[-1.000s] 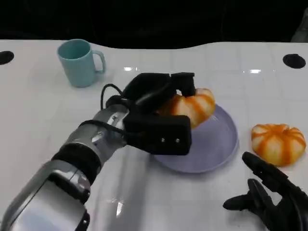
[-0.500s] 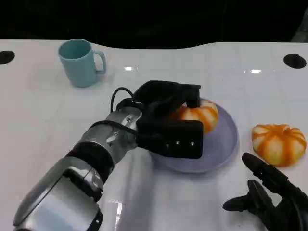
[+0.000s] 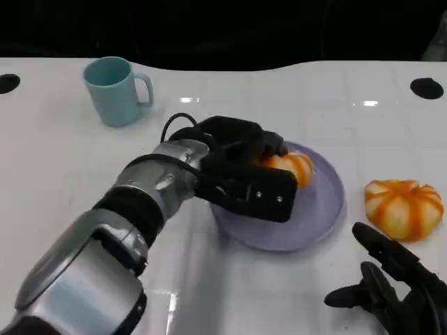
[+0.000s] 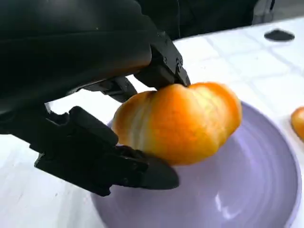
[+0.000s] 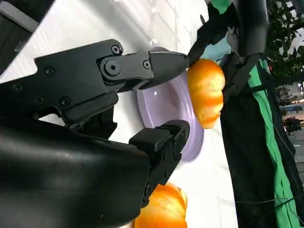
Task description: Grasp the bread from the table and place it into the plate.
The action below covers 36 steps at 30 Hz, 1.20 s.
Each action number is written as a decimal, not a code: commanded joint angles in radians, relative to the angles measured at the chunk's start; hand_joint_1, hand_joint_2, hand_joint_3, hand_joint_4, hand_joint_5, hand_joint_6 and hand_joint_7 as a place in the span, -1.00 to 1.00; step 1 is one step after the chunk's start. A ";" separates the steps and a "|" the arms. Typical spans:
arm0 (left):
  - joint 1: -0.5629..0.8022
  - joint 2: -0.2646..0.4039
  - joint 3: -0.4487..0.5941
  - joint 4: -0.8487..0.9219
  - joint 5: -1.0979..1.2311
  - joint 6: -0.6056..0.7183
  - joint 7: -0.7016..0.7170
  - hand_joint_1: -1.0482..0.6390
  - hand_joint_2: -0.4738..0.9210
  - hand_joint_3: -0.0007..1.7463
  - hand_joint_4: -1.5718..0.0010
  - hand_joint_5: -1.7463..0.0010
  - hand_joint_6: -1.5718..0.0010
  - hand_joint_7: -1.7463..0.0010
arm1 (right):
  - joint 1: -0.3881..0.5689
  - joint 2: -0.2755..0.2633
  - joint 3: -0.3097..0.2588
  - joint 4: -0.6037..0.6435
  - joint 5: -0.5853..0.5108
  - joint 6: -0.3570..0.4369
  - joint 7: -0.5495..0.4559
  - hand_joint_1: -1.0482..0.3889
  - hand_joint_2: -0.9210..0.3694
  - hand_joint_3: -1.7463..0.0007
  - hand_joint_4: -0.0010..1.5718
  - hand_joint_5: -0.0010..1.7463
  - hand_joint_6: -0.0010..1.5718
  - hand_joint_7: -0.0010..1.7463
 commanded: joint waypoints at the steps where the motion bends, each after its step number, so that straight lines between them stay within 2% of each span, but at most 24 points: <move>1: -0.021 0.035 0.020 -0.031 -0.023 -0.013 -0.052 -0.79 1.00 -0.39 0.62 0.72 0.43 0.99 | 0.007 -0.015 -0.006 -0.014 0.007 0.000 0.001 -0.59 -1.00 0.68 0.11 0.06 0.51 -0.98; 9: 0.025 0.103 0.113 -0.122 -0.153 -0.075 -0.219 -0.76 1.00 -0.41 0.53 0.72 0.40 0.98 | 0.006 -0.013 -0.007 -0.014 0.010 0.000 0.002 -0.59 -1.00 0.68 0.12 0.06 0.51 -0.98; 10: 0.045 0.111 0.144 -0.146 -0.191 -0.085 -0.232 -0.74 1.00 -0.44 0.46 0.71 0.37 0.97 | 0.005 -0.013 -0.008 -0.015 0.013 0.002 0.004 -0.59 -1.00 0.68 0.12 0.06 0.50 -0.98; 13: 0.105 0.130 0.218 -0.214 -0.280 -0.113 -0.247 -0.62 1.00 -0.51 0.11 0.58 0.15 0.89 | 0.002 -0.015 -0.009 -0.012 0.013 0.000 0.006 -0.58 -1.00 0.68 0.11 0.06 0.50 -0.98; 15: 0.147 0.137 0.257 -0.256 -0.326 -0.123 -0.240 -0.57 1.00 -0.51 0.01 0.53 0.08 0.86 | 0.001 -0.016 -0.009 -0.008 0.010 -0.005 0.007 -0.58 -1.00 0.67 0.11 0.06 0.50 -0.98; 17: 0.194 0.133 0.304 -0.295 -0.382 -0.128 -0.234 -0.46 1.00 -0.56 0.01 0.04 -0.10 0.85 | 0.000 -0.016 -0.009 -0.008 0.012 -0.004 0.009 -0.58 -1.00 0.67 0.11 0.06 0.50 -0.98; 19: 0.243 0.122 0.358 -0.333 -0.447 -0.122 -0.233 -0.39 1.00 -0.60 0.07 -0.23 -0.21 0.82 | -0.001 -0.015 -0.009 -0.004 0.007 -0.009 0.007 -0.58 -1.00 0.66 0.10 0.06 0.50 -0.98; 21: 0.268 0.116 0.382 -0.360 -0.479 -0.110 -0.236 -0.35 1.00 -0.62 0.10 -0.33 -0.25 0.78 | -0.002 -0.015 -0.009 -0.003 0.003 -0.011 0.005 -0.58 -1.00 0.66 0.10 0.06 0.50 -0.98; 22: 0.316 0.099 0.430 -0.410 -0.556 -0.068 -0.254 -0.33 1.00 -0.62 0.11 -0.40 -0.26 0.76 | -0.001 -0.015 -0.009 -0.005 0.002 -0.009 0.004 -0.58 -1.00 0.66 0.10 0.06 0.49 -0.99; 23: 0.360 0.086 0.471 -0.458 -0.627 -0.027 -0.274 -0.31 1.00 -0.60 0.15 -0.57 -0.22 0.63 | 0.000 -0.015 -0.009 -0.008 0.003 -0.007 0.003 -0.58 -1.00 0.66 0.10 0.06 0.49 -0.99; 25: 0.450 0.065 0.548 -0.570 -0.775 0.076 -0.324 -0.30 1.00 -0.56 0.21 -0.80 0.07 0.03 | 0.001 -0.012 -0.011 -0.011 0.012 0.000 0.004 -0.58 -1.00 0.66 0.10 0.06 0.49 -0.99; 26: 0.477 0.063 0.563 -0.611 -0.811 0.114 -0.337 -0.31 1.00 -0.54 0.22 -0.85 0.13 -0.12 | 0.001 -0.011 -0.012 -0.012 0.014 0.001 0.004 -0.58 -1.00 0.66 0.10 0.06 0.50 -0.99; 29: 0.566 0.067 0.605 -0.752 -0.926 0.250 -0.388 -0.38 1.00 -0.52 0.22 -0.87 0.21 -0.32 | 0.002 -0.014 -0.012 -0.012 0.010 -0.001 0.003 -0.58 -1.00 0.67 0.10 0.06 0.50 -0.98; 31: 0.635 0.064 0.640 -0.855 -1.025 0.358 -0.418 -0.42 1.00 -0.54 0.22 -0.87 0.23 -0.39 | 0.002 -0.015 -0.013 -0.012 0.014 -0.002 0.007 -0.59 -1.00 0.67 0.10 0.06 0.50 -0.98; 35: 0.709 0.054 0.668 -0.977 -1.116 0.476 -0.420 -0.44 1.00 -0.54 0.22 -0.88 0.23 -0.42 | 0.004 -0.015 -0.013 -0.016 0.016 0.001 0.007 -0.59 -1.00 0.67 0.10 0.06 0.50 -0.99; 36: 0.738 0.047 0.681 -1.016 -1.152 0.508 -0.421 -0.42 1.00 -0.49 0.22 -0.94 0.29 -0.54 | 0.005 -0.015 -0.013 -0.019 0.014 0.002 0.005 -0.59 -1.00 0.67 0.10 0.06 0.50 -0.98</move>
